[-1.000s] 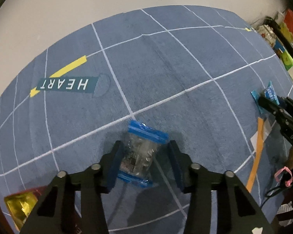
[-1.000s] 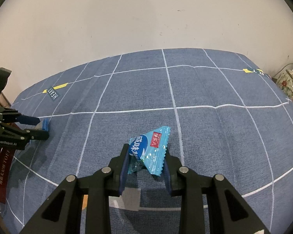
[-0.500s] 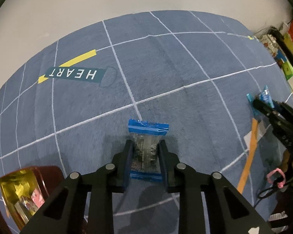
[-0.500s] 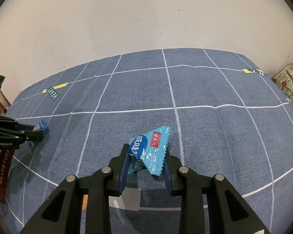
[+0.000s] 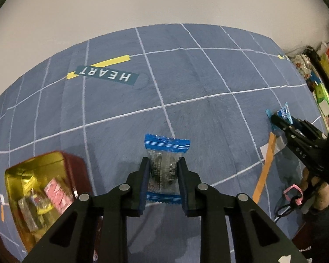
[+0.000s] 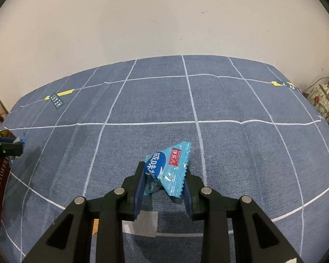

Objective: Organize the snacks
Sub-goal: 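Carry the clear bag into the gold tin and open the left tool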

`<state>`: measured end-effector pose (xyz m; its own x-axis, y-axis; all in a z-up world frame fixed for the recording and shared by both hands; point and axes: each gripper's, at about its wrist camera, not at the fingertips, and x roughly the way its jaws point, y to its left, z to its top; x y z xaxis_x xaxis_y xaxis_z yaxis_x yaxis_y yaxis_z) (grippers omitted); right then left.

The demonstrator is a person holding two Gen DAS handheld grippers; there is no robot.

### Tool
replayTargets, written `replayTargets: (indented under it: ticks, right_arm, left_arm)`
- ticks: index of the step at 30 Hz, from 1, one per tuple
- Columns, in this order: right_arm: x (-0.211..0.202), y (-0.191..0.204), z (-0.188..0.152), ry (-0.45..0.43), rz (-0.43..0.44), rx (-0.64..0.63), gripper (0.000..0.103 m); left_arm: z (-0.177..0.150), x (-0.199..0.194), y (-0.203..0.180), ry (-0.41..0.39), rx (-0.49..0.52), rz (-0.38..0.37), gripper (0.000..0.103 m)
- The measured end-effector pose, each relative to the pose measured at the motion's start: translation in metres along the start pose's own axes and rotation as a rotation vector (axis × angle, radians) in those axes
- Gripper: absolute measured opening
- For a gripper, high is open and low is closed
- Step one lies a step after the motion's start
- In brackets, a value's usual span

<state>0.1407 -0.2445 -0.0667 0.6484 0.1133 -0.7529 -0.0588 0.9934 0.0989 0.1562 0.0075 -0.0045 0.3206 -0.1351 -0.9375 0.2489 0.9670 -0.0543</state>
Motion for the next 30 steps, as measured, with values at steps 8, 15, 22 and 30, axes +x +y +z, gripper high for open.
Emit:
replayTargets:
  ticks: [8,15,22,30]
  right_arm:
    - [-0.001,0.002,0.000,0.001,-0.013,-0.005,0.031]
    - [0.000,0.002,0.000,0.001,-0.014,-0.006,0.031]
    - [-0.001,0.002,0.000,0.002,-0.015,-0.007,0.031]
    - [-0.001,0.002,0.000,0.002,-0.020,-0.011,0.031]
  left_arm:
    - [-0.016,-0.037,0.024,-0.027,-0.077,0.002,0.022]
    - [-0.027,-0.071,0.057,-0.071,-0.124,0.063,0.022]
    - [-0.040,-0.083,0.105,-0.075,-0.204,0.125,0.022]
    - [-0.059,-0.067,0.145,-0.030,-0.280,0.178,0.022]
